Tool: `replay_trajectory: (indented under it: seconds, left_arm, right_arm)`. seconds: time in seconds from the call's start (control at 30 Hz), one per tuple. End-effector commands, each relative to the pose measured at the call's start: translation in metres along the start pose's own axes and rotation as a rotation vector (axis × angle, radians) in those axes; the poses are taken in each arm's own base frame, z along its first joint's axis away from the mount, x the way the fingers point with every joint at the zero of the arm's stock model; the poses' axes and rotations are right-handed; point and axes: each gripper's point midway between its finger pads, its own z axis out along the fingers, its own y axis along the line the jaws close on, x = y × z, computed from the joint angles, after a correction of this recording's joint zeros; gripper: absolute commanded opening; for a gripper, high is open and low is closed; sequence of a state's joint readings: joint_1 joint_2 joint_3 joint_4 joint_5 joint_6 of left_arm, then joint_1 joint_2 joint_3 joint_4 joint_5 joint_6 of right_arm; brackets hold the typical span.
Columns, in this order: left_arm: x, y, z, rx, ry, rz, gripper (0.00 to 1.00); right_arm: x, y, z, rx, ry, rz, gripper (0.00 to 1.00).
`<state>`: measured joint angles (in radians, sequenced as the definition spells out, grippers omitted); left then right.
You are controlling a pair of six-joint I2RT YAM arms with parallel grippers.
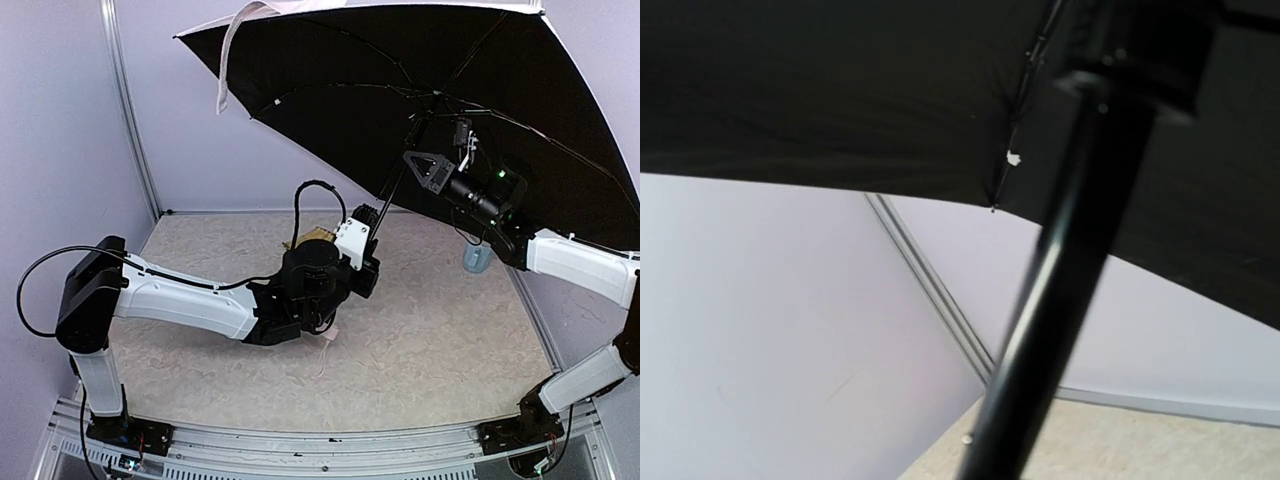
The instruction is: Put away the umbrella
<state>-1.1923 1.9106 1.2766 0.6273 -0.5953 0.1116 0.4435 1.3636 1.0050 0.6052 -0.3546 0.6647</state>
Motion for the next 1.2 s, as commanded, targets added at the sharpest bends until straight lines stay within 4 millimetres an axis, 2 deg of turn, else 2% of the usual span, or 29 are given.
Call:
replay_trajectory:
  seconds: [0.0,0.07,0.1,0.13,0.2,0.3,0.37,0.4,0.53,0.67,0.8,0.93,1.03,1.17]
  left_arm:
    - [-0.044,-0.002,-0.009,0.034,-0.132,-0.048,0.00]
    - [-0.044,-0.001,-0.010,0.034,-0.137,-0.051,0.00]
    - [-0.044,0.001,-0.010,0.025,-0.139,-0.052,0.00]
    - [-0.044,0.004,-0.010,0.010,-0.141,-0.054,0.00]
    - [-0.046,0.011,-0.011,-0.023,-0.152,-0.065,0.00]
    - [-0.050,0.014,-0.013,-0.035,-0.174,-0.072,0.00]
    - [-0.050,0.013,-0.012,-0.030,-0.177,-0.070,0.00]
    - [-0.050,0.012,-0.012,-0.027,-0.176,-0.067,0.00]
    - [-0.045,0.011,-0.011,-0.020,-0.160,-0.056,0.00]
    - [-0.038,0.011,-0.012,-0.005,-0.137,-0.066,0.00]
    - [-0.038,0.008,-0.019,0.098,-0.140,-0.108,0.30]
    - [-0.051,-0.002,-0.039,0.289,-0.192,-0.140,0.55]
    - [-0.055,0.003,-0.045,0.405,-0.209,-0.211,0.63]
    - [-0.063,0.002,-0.049,0.562,-0.216,-0.271,0.67]
  right_arm:
    - [-0.009,0.001,0.006,-0.011,-0.029,-0.019,0.00]
    - [-0.009,0.002,0.006,-0.019,-0.027,-0.012,0.01]
    - [-0.009,0.002,0.007,-0.019,-0.026,-0.007,0.18]
    - [-0.008,0.001,0.008,-0.014,-0.020,0.000,0.31]
    - [-0.005,-0.004,0.010,0.006,-0.006,0.026,0.53]
    - [0.004,-0.013,0.014,0.032,0.019,0.081,0.61]
    - [0.012,-0.018,0.017,0.039,0.040,0.111,0.58]
    - [0.016,-0.020,0.018,0.038,0.052,0.125,0.53]
    - [0.016,-0.016,0.019,0.014,0.050,0.129,0.19]
    - [0.006,-0.009,0.015,-0.004,0.016,0.106,0.00]
    - [-0.010,0.012,0.013,-0.078,-0.004,0.065,0.00]
    - [-0.032,0.048,0.006,-0.203,-0.032,-0.014,0.00]
    - [-0.049,0.075,-0.005,-0.294,-0.059,-0.081,0.00]
    - [-0.059,0.114,-0.020,-0.458,-0.049,-0.158,0.00]
